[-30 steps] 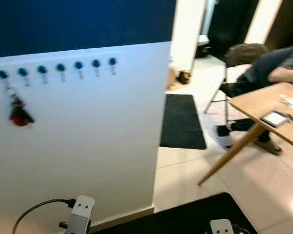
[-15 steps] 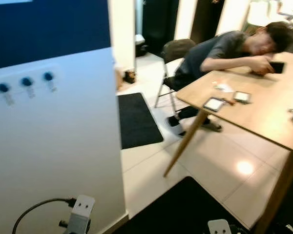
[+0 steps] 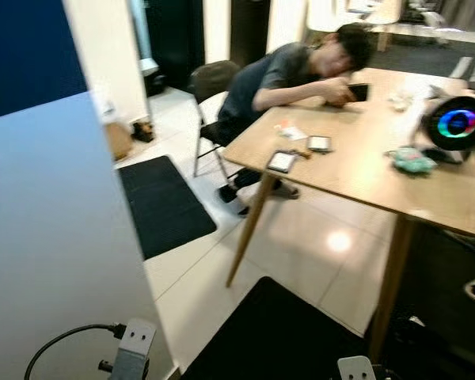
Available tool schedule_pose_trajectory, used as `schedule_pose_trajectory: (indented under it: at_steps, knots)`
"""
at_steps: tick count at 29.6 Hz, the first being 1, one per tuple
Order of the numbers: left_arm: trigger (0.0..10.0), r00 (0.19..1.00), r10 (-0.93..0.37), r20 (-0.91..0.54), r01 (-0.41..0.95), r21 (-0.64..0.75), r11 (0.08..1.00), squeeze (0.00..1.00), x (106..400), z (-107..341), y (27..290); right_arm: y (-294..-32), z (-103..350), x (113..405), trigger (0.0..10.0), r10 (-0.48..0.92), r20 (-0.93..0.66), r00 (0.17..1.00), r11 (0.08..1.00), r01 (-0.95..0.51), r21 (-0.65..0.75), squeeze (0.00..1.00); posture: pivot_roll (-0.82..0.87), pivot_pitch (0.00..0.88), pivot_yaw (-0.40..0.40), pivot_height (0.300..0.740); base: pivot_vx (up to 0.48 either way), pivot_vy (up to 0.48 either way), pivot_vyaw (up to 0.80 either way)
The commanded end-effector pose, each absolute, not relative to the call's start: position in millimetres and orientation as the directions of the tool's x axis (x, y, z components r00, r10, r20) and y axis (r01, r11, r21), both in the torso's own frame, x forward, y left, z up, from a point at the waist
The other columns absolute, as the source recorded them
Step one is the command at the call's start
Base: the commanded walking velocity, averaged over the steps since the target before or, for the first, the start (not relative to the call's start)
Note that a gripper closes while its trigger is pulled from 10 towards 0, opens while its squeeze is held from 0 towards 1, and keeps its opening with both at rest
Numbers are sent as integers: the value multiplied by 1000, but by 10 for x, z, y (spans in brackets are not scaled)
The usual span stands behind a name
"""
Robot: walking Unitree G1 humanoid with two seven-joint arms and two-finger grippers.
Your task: Hang keys on a hook
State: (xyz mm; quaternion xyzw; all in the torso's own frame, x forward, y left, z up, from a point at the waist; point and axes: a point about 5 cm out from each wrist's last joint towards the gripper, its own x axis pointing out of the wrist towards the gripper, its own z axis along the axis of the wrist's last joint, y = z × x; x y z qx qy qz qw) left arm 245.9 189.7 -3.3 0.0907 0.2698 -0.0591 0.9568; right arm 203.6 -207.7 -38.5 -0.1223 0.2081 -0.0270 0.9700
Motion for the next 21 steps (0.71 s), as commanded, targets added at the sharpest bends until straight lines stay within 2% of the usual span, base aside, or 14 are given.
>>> schedule_pose_trajectory:
  at_steps: [1, 21]
  knots:
    - [10000, 829, -49, -558, 155, 145, 977, 0, 2362, -117, 1930, -2054, -418, 2000, 10000, -103, -410, 906, 971, 2, -240, 0, 44, 143, 58, 740, 0, 0, -800]
    - [10000, 827, -51, -559, 159, 146, 976, 0, 2351, -138, 1926, -2059, -424, 2000, 10000, -100, -412, 906, 969, -4, -245, 0, 45, 135, 54, 740, 0, 0, -800]
